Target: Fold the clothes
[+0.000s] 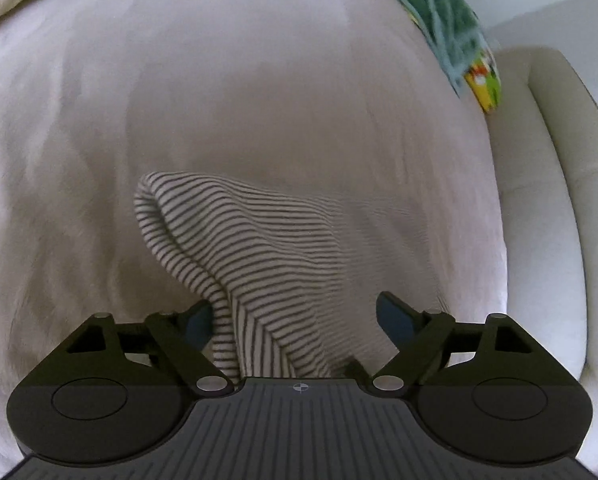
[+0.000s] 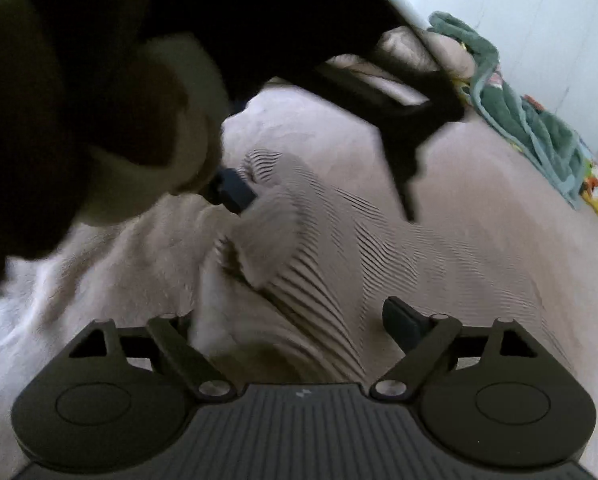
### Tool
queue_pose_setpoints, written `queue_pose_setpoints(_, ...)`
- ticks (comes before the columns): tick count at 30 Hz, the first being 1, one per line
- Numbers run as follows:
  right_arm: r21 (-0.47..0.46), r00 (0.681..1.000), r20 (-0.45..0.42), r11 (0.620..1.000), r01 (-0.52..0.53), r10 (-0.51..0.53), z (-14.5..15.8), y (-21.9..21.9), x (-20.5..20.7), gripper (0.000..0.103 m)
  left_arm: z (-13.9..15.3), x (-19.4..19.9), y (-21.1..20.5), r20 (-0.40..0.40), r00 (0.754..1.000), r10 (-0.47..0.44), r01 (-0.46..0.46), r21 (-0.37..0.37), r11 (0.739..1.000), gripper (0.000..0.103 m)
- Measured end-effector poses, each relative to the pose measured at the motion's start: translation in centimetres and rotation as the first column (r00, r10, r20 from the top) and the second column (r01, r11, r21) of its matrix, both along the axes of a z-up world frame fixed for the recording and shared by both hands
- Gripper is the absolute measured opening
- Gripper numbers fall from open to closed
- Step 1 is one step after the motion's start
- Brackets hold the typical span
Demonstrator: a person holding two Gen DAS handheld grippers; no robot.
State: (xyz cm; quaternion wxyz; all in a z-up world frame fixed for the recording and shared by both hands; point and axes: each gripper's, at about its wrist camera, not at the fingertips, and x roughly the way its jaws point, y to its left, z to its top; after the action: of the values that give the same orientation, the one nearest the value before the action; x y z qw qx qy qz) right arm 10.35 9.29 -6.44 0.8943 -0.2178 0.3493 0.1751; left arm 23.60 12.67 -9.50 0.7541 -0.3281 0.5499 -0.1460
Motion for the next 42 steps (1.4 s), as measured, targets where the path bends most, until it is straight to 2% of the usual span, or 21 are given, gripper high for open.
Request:
queue_pose_setpoints(1, -0.010, 1.000, 0.012, 1.000, 0.001, 0.000, -0.2, 0.3, 0.4, 0.085, 0.1, 0.1, 0.2, 0.006, 0.999, -0.034, 0.034, -0.013, 0.999, 0.089)
queue_pose_setpoints(2, -0.011, 1.000, 0.018, 1.000, 0.011, -0.011, -0.2, 0.5, 0.9, 0.074, 0.2, 0.0, 0.7, 0.014, 0.998, -0.056, 0.057, -0.028, 0.998, 0.091)
queue_pose_setpoints(3, 0.004, 0.999, 0.006, 0.999, 0.035, -0.035, 0.0, 0.2, 1.5, 0.069, 0.1, 0.0, 1.4, 0.019, 0.998, -0.065, 0.066, -0.050, 0.997, 0.093)
queue_pose_setpoints(6, 0.045, 0.995, -0.026, 0.994, 0.100, -0.099, 0.9, -0.7, 3.1, 0.066, -1.0, -0.6, 4.2, -0.007, 1.000, -0.025, 0.024, -0.088, 0.996, 0.095)
queue_pose_setpoints(8, 0.063, 0.992, -0.030, 0.990, 0.124, -0.122, 1.5, -1.4, 3.4, 0.060, -2.1, -0.8, 5.8, -0.060, 0.998, 0.012, -0.018, -0.103, 0.995, 0.095)
queue_pose_setpoints(11, 0.086, 0.992, -0.040, 0.988, 0.127, -0.124, 2.1, -1.9, 3.4, 0.056, -4.2, -0.1, 6.7, -0.157, 0.987, 0.020, -0.063, -0.269, 0.961, 0.097)
queue_pose_setpoints(12, 0.087, 0.992, -0.039, 0.989, 0.123, -0.120, 2.1, -1.9, 3.4, 0.056, -4.7, 0.3, 6.3, -0.171, 0.985, 0.009, -0.060, -0.293, 0.954, 0.098)
queue_pose_setpoints(16, 0.049, 0.994, -0.043, 0.994, 0.100, -0.097, 1.4, -1.4, 3.7, 0.058, -5.8, 2.7, 2.7, -0.194, 0.981, 0.005, -0.050, -0.230, 0.972, 0.098)
queue_pose_setpoints(18, 0.004, 0.996, -0.031, 0.996, 0.086, -0.086, 1.2, -1.0, 3.7, 0.073, -4.9, 3.5, 1.4, -0.161, 0.987, 0.008, -0.042, -0.209, 0.977, 0.098)
queue_pose_setpoints(19, -0.024, 0.996, -0.022, 0.996, 0.080, -0.081, 1.2, -0.7, 3.6, 0.086, -4.5, 3.8, 1.0, -0.148, 0.989, 0.008, -0.035, -0.185, 0.982, 0.098)
queue_pose_setpoints(21, -0.059, 0.997, -0.031, 0.996, 0.068, -0.070, 0.4, -0.5, 3.5, 0.087, -4.2, 3.9, 0.3, -0.146, 0.989, -0.003, -0.017, -0.136, 0.991, 0.097)
queue_pose_setpoints(22, -0.076, 0.997, -0.036, 0.995, 0.061, -0.064, 0.0, -0.5, 3.4, 0.087, -4.1, 3.9, 0.1, -0.145, 0.989, -0.002, -0.014, -0.111, 0.994, 0.092)
queue_pose_setpoints(24, -0.043, 0.998, -0.030, 0.998, 0.055, -0.057, 0.2, -1.0, 3.4, 0.082, -3.9, 3.8, -0.3, -0.140, 0.990, 0.001, -0.009, -0.058, 0.998, 0.079)
queue_pose_setpoints(26, -0.005, 0.998, -0.040, 0.999, 0.038, -0.038, 0.4, -1.5, 3.2, 0.063, -3.3, 3.6, -0.5, -0.123, 0.992, 0.010, -0.013, -0.017, 1.000, 0.070)
queue_pose_setpoints(27, 0.018, 0.998, -0.055, 0.999, 0.027, -0.026, 0.5, -1.8, 3.1, 0.057, -2.9, 3.5, -0.6, -0.114, 0.993, 0.016, -0.015, 0.003, 1.000, 0.067)
queue_pose_setpoints(29, 0.060, 0.997, -0.076, 0.998, 0.001, 0.003, 0.7, -2.3, 2.9, 0.044, -1.8, 3.3, -1.5, -0.086, 0.996, 0.015, -0.013, 0.024, 1.000, 0.067)
queue_pose_setpoints(31, 0.108, 0.997, -0.078, 0.994, -0.017, 0.026, 1.1, -3.4, 3.2, 0.039, -0.5, 3.2, -2.8, -0.060, 0.998, 0.016, -0.013, 0.047, 0.999, 0.067)
queue_pose_setpoints(33, 0.161, 0.997, -0.074, 0.987, -0.018, 0.030, 1.7, -5.0, 3.0, 0.038, 1.3, 3.2, -4.3, -0.036, 0.999, 0.022, -0.020, 0.065, 0.998, 0.067)
queue_pose_setpoints(36, 0.184, 0.999, -0.019, 0.983, -0.027, 0.031, 3.5, -8.4, 2.2, 0.037, 4.2, 3.6, -7.6, 0.019, 1.000, 0.013, -0.014, 0.055, 0.998, 0.067)
queue_pose_setpoints(40, 0.254, 0.999, -0.005, 0.966, 0.041, -0.041, 5.7, -14.7, 2.2, 0.039, 6.5, 5.8, -14.2, 0.076, 0.996, -0.042, 0.040, 0.032, 0.999, 0.076)
queue_pose_setpoints(42, 0.287, 0.992, -0.055, 0.950, 0.123, -0.113, 5.3, -18.3, 3.4, 0.051, 6.3, 7.0, -17.2, 0.084, 0.994, -0.068, 0.065, 0.040, 0.997, 0.080)
